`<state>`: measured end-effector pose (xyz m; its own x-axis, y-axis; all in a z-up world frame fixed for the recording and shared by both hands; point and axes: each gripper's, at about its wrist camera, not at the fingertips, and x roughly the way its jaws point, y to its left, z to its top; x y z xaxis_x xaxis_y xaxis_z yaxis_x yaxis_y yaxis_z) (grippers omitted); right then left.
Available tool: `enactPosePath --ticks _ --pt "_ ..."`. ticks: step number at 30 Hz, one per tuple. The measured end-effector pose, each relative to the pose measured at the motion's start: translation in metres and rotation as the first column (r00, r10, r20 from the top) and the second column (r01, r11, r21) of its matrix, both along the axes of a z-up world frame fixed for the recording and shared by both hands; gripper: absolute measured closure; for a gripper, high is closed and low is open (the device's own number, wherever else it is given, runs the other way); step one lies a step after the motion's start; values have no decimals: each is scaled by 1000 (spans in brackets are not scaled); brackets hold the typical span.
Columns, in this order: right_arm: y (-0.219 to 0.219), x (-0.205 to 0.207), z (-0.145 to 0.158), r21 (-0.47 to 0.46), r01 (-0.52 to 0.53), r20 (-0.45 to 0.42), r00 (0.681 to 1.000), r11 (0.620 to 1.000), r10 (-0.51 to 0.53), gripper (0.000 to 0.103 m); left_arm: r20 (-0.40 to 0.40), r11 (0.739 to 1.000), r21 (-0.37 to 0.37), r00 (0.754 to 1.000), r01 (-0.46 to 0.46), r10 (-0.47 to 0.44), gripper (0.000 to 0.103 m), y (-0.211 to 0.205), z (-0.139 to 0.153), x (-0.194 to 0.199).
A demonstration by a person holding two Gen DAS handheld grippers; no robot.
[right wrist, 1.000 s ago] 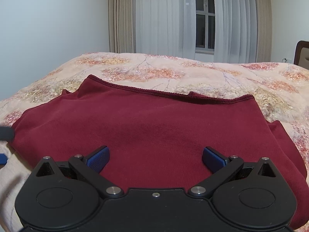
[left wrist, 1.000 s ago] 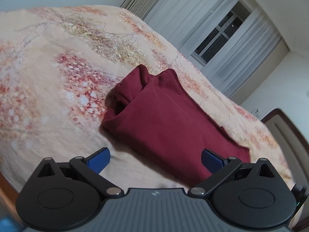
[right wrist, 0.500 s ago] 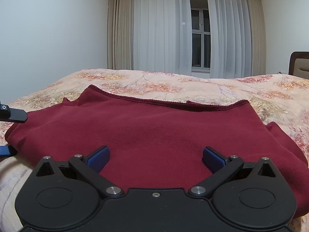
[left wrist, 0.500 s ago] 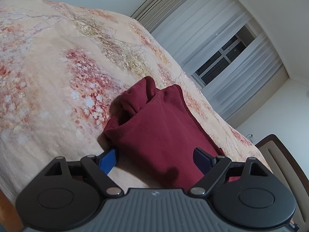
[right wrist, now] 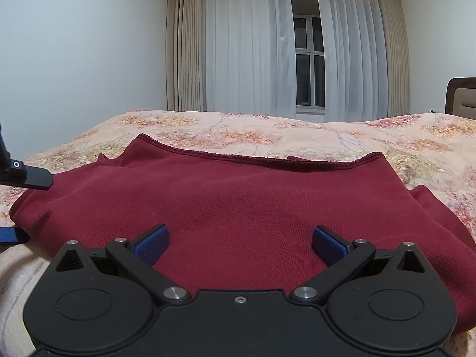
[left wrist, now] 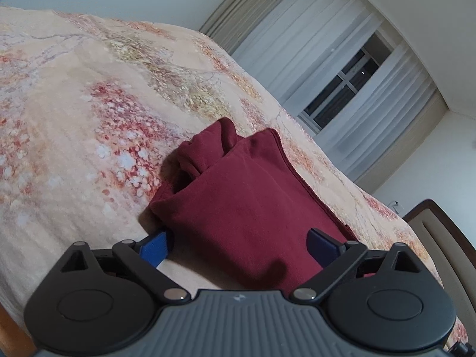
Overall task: Fold small clothes
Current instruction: 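Lower the left gripper onto the folded sweater edge and close on it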
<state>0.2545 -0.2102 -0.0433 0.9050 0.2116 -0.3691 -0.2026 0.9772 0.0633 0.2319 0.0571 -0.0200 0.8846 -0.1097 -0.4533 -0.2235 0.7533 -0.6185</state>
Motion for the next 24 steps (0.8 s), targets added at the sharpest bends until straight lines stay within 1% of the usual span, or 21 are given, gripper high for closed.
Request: enactPosePath --ticks 1,2,3,4,7,11,13,17,24 --pt "-1 0 0 1 0 1 1000 1000 0 0 1 1000 3 1000 -25 25 20 0 0 -1" --pt "-1 0 0 3 -1 2 1000 1000 1 0 -2 999 7 999 -39 39 23 1 -1 -2" --pt "-1 0 0 5 -1 4 1000 1000 1 0 -6 999 12 999 -48 48 29 2 -1 -2" --pt "-1 -1 -1 6 -1 5 1000 1000 0 0 -7 999 15 999 -51 51 31 4 -2 -2" --pt "-1 -1 -1 5 0 9 1000 1000 0 0 -13 999 29 999 -43 44 31 3 0 0" --pt "-1 -1 -2 6 0 10 1000 1000 0 0 -53 995 99 998 -25 30 29 -5 5 8" --pt "-1 -2 -2 7 0 11 1000 1000 0 0 -72 993 120 997 -23 32 28 -8 8 12" --pt "-1 -3 -3 9 0 16 1000 1000 0 0 -93 992 123 995 -25 36 28 -10 12 16" --pt "-1 -3 -3 9 0 19 1000 1000 0 0 -96 994 108 995 -29 40 28 -8 12 16"
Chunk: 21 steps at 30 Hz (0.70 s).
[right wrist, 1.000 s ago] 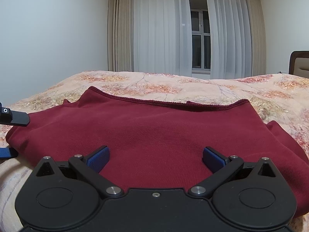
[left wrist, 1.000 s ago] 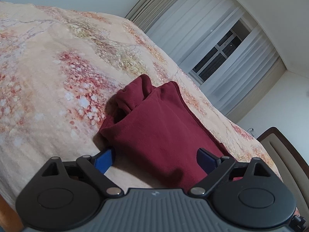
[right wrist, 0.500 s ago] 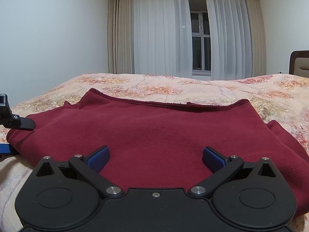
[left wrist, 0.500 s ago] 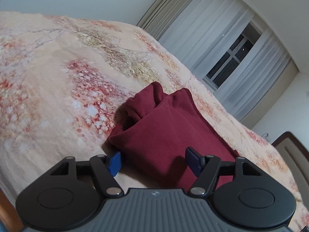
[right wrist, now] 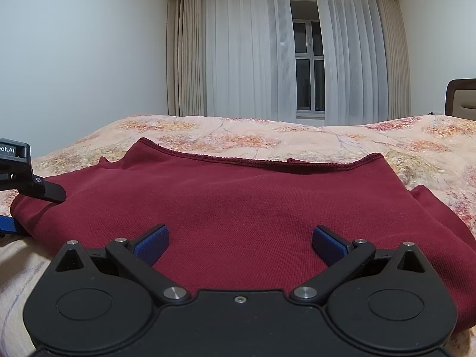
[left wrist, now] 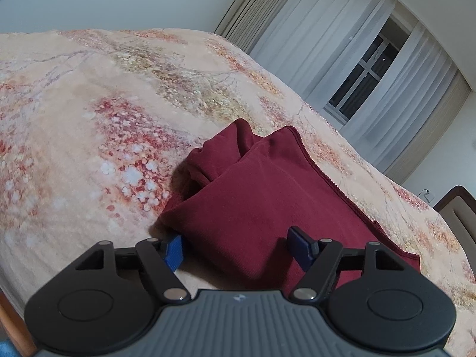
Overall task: Fold small clothes
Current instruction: 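Lower the left gripper onto the folded sweater edge and close on it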
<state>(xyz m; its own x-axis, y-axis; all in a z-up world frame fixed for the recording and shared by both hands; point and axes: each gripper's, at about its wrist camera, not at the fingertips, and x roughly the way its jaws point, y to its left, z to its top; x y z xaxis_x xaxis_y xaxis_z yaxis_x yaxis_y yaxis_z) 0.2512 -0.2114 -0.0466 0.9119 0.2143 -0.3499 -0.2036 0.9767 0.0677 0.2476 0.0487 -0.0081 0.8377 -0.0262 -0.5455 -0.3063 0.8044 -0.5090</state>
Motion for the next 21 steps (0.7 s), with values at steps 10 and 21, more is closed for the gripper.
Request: enactPosePath --ticks 10,21 --pt "1 -5 -1 -3 8 18 1000 1000 -8 0 0 1000 6 1000 2 -2 28 -1 0 0" --pt "1 -7 -1 4 7 22 1000 1000 -7 0 4 1000 3 1000 -7 7 79 2 4 0"
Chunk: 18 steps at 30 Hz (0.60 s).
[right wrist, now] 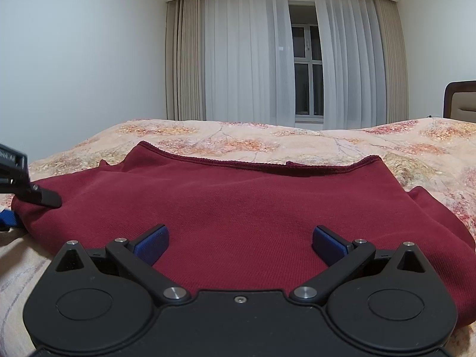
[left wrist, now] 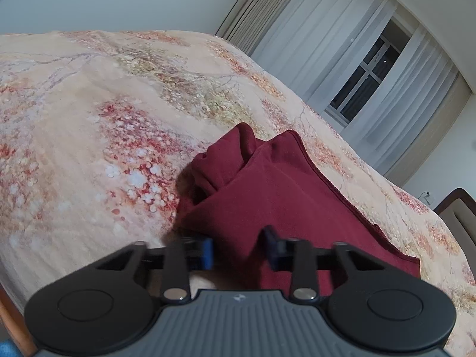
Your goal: Fold small clothes
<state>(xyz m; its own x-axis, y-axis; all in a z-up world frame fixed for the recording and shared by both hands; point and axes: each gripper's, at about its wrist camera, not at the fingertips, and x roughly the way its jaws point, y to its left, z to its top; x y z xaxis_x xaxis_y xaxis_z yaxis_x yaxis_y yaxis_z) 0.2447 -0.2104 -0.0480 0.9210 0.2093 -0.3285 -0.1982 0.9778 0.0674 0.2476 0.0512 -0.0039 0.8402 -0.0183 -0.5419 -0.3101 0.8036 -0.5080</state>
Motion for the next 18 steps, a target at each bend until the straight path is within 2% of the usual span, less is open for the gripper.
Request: enactPosePath --ticks 4,10,18 --pt "-1 0 0 6 -2 1 1000 1000 2 0 14 998 50 1000 24 -24 91 -4 9 3" --pt "-4 3 4 15 -11 -20 1000 1000 11 0 38 992 116 998 51 -56 95 -14 26 5" --pt "-15 3 17 48 -30 -41 999 998 32 0 65 971 219 991 100 -117 96 -33 55 10"
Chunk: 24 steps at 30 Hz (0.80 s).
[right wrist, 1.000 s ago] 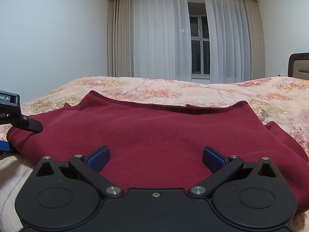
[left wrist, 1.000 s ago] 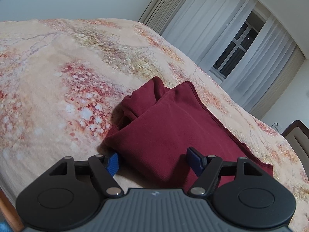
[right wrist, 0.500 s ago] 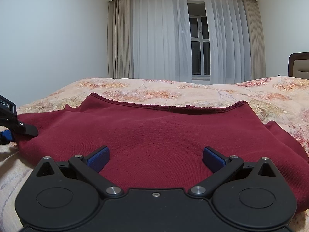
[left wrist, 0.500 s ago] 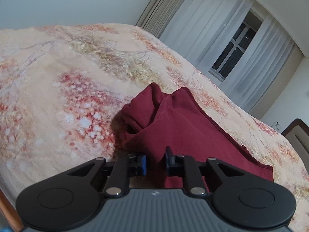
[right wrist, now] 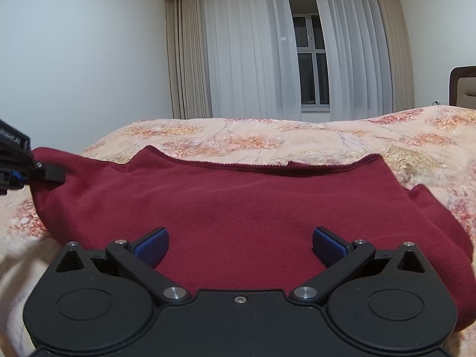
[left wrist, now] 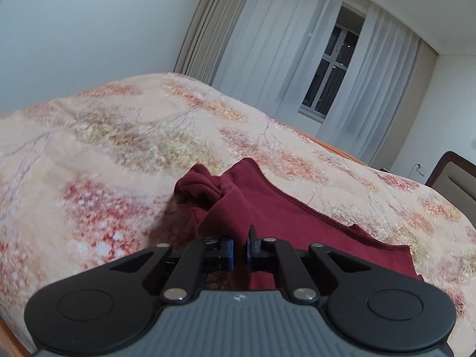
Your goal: Fold small clothes
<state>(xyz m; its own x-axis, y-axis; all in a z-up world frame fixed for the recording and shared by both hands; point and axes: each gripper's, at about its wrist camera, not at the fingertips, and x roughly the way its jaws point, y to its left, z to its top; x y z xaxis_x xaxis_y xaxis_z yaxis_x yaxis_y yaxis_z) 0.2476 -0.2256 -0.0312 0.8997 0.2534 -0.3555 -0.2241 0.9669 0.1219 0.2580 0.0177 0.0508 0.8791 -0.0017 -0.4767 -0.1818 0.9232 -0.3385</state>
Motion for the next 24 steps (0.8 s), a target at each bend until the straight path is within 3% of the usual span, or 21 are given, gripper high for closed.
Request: enactPosePath --ticks 7,12,15,18,24 --pt "-23 -19 11 -27 25 33 999 999 -24 0 55 990 84 991 114 -119 97 -40 35 11" --pt "-55 -39 18 -23 105 60 993 994 -103 0 103 954 153 955 259 -276 97 -98 64 21" --pt "-78 -57 19 -23 163 65 985 986 -162 0 126 910 190 910 369 -396 97 -143 73 21" --pt "-99 -76 16 -30 219 58 974 975 -217 0 119 845 233 848 481 -516 97 -190 71 16" --pt "-133 -108 4 -37 321 17 947 946 -321 0 -3 713 268 741 648 -672 97 -258 31 10"
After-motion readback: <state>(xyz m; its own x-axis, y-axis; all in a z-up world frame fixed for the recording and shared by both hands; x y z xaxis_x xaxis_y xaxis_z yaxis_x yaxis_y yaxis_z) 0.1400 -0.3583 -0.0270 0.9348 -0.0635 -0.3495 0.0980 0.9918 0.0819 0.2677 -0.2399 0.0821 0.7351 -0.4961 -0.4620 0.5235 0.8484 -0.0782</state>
